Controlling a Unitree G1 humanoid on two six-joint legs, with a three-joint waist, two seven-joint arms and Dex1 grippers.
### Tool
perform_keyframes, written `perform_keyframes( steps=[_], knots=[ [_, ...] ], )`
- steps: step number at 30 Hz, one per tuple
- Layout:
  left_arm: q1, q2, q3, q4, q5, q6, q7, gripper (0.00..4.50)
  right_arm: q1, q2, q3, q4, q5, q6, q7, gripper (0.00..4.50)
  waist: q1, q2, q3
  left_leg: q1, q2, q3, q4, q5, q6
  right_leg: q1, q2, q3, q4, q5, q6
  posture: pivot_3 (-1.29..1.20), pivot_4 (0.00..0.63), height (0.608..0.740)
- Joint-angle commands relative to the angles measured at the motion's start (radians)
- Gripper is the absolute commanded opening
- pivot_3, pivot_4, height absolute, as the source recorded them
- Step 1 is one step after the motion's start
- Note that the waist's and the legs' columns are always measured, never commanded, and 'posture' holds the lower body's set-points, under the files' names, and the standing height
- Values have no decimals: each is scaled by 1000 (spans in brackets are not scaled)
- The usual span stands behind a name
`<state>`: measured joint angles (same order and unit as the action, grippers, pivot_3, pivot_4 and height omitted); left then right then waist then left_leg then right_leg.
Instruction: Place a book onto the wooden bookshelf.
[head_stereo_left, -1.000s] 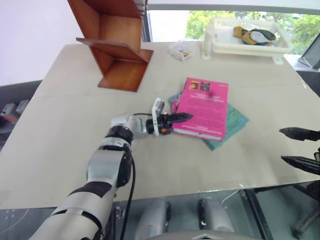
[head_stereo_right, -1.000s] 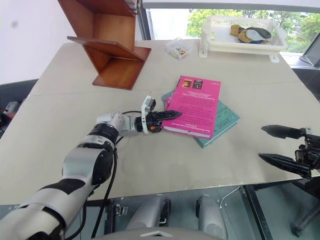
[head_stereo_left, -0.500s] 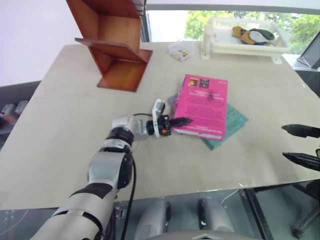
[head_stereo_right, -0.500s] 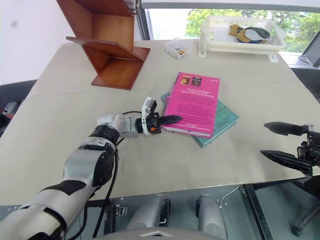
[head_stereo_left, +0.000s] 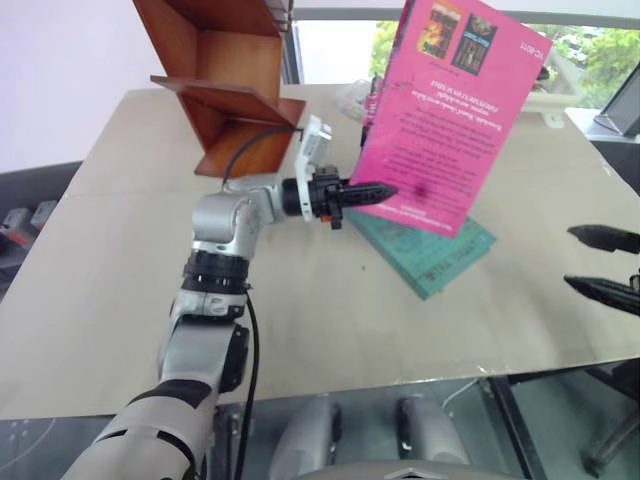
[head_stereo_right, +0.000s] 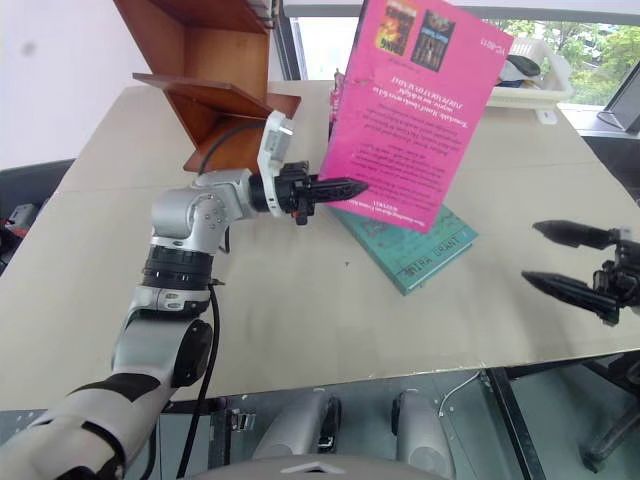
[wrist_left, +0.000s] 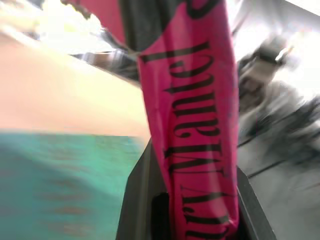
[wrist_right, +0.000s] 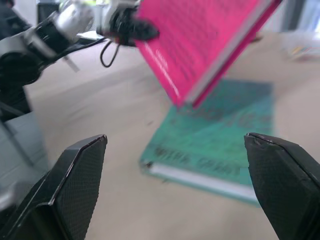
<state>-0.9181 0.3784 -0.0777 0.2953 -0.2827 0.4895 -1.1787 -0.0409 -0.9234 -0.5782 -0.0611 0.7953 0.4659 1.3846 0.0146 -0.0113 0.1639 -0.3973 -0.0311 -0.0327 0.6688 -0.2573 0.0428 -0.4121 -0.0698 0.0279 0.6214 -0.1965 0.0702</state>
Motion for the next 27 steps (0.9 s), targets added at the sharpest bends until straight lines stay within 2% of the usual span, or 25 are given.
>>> perform_keyframes(
  steps=[1,3,7,9,14,17,20,27],
  knots=[
    [-72,76,-91,84,233,-411,96,145,-32,15,17,42,-28,-53,-12,4500,0,0,0,0,0,0,0,0,0,0,0,0,-1,0,0,0,150,740],
    [-125,123,-130,179,361,-620,202,145,-39,18,27,56,-39,-66,-8,4500,0,0,0,-1,0,0,-1,-1,2,-1,0,0,-2,0,0,0,150,740],
    [-242,197,-136,328,499,-894,379,145,-45,21,35,67,-44,-80,-7,4500,1,-1,1,-4,-1,0,-1,-3,6,-2,0,0,-4,0,0,0,150,740],
    [-324,269,-160,414,629,-1058,532,145,-51,23,39,73,-45,-85,-8,4500,1,-2,2,-5,-1,0,0,-4,7,-2,0,-1,-5,0,0,0,150,740],
    [-475,385,-233,617,838,-1325,798,145,-79,29,59,92,-51,-101,-11,4500,0,-3,3,-6,-2,1,-1,-4,8,-4,0,-1,-5,0,1,0,150,740],
    [-522,430,-281,733,915,-1367,859,145,-97,31,67,103,-55,-110,-11,4500,-1,-3,3,-4,-3,1,-1,-5,8,-2,0,-1,-5,-1,2,0,150,740],
    [-546,463,-309,821,938,-1364,829,145,-104,33,71,110,-56,-116,-11,4500,-1,-4,4,-3,-4,1,0,-5,9,-1,0,-1,-1,-1,3,0,150,740],
    [-583,512,-345,893,997,-1343,873,145,-104,42,76,110,-57,-125,-18,4500,0,-9,7,-4,-3,0,1,-5,9,-2,0,-3,0,-2,4,0,150,740]
  ],
)
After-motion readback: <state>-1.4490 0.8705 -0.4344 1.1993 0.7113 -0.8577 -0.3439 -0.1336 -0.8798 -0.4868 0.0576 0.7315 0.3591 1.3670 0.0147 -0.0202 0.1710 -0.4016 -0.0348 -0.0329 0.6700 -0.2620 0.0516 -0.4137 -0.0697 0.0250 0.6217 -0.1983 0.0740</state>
